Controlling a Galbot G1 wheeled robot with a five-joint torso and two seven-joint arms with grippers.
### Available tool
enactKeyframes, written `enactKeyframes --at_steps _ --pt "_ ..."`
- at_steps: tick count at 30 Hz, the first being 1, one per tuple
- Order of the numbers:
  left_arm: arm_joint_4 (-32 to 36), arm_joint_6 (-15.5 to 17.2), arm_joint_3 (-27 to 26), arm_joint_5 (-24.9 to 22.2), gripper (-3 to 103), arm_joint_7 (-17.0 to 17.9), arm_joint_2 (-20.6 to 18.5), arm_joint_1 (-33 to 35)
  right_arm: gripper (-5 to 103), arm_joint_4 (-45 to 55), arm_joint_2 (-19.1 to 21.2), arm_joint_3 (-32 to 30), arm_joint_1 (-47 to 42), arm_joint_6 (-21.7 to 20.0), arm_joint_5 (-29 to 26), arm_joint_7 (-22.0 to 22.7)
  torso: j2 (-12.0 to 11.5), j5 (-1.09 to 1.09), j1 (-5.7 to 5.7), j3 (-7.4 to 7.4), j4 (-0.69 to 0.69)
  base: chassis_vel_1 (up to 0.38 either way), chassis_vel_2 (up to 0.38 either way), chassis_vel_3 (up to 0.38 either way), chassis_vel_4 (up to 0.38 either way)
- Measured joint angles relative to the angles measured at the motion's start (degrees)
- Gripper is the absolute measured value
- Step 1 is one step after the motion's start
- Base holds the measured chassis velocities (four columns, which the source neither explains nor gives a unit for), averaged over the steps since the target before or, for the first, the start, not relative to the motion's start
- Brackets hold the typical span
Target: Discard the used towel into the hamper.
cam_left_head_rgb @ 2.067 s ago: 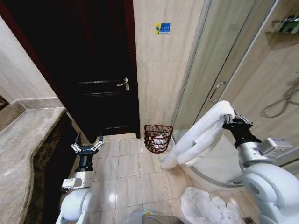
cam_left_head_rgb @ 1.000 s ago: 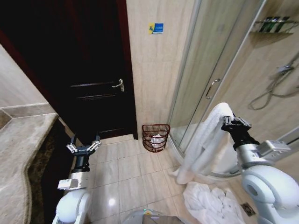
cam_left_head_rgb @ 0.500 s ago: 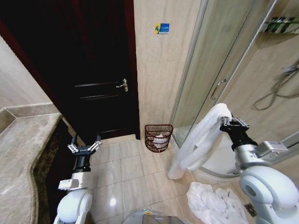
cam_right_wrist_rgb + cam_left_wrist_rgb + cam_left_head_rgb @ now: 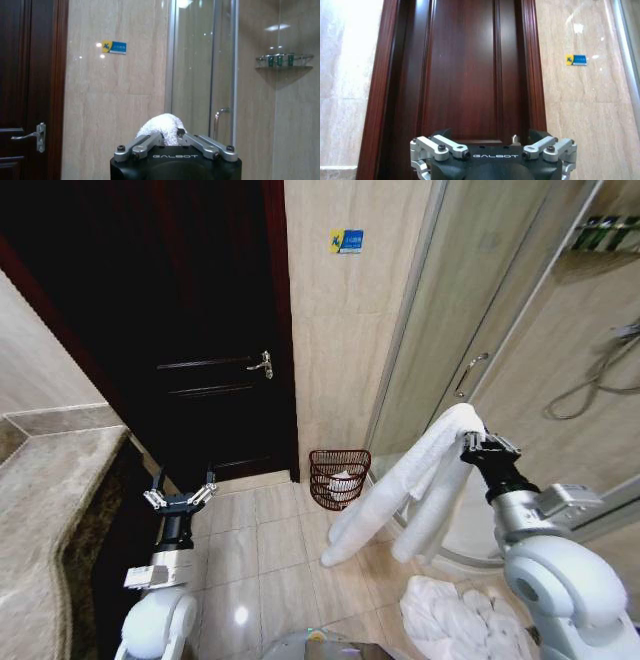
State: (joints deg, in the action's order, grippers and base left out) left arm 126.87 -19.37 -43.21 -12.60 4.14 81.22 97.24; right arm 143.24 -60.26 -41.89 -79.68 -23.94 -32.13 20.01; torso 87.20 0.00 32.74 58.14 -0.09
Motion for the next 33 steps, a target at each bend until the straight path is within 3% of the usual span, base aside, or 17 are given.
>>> enactKeyframes --at_steps 15,24,28,33 --pt "0.0 0.7 -0.1 0.2 100 -0.3 0.1 -0.1 5 0.0 0.1 -0.4 -0.1 0.1 0.1 0.0 0.0 0.00 -0.01 0.00 -0.01 -0.068 0.108 0.109 -0.063" --pt "-1.0 -0.7 -0.2 0.4 100 -0.1 0.4 -0.3 5 0.0 0.4 -1.5 0.0 0.1 -0.3 0.4 0.0 0.00 0.00 0.00 0.00 -0.037 0.138 0.132 -0.056" --pt "-1.2 0.2 0.0 0.3 100 -0.1 0.5 -0.3 5 0.0 1.3 -1.9 1.3 -0.3 -0.9 1.2 0.0 0.02 0.00 0.00 -0.03 -0.080 0.050 0.053 -0.090" --pt "-1.3 1.4 0.5 0.4 100 0.1 0.3 -0.4 5 0.0 5.2 -2.2 7.6 -1.3 -4.9 2.9 0.0 0.00 0.01 0.00 0.00 -0.013 0.010 0.008 -0.008"
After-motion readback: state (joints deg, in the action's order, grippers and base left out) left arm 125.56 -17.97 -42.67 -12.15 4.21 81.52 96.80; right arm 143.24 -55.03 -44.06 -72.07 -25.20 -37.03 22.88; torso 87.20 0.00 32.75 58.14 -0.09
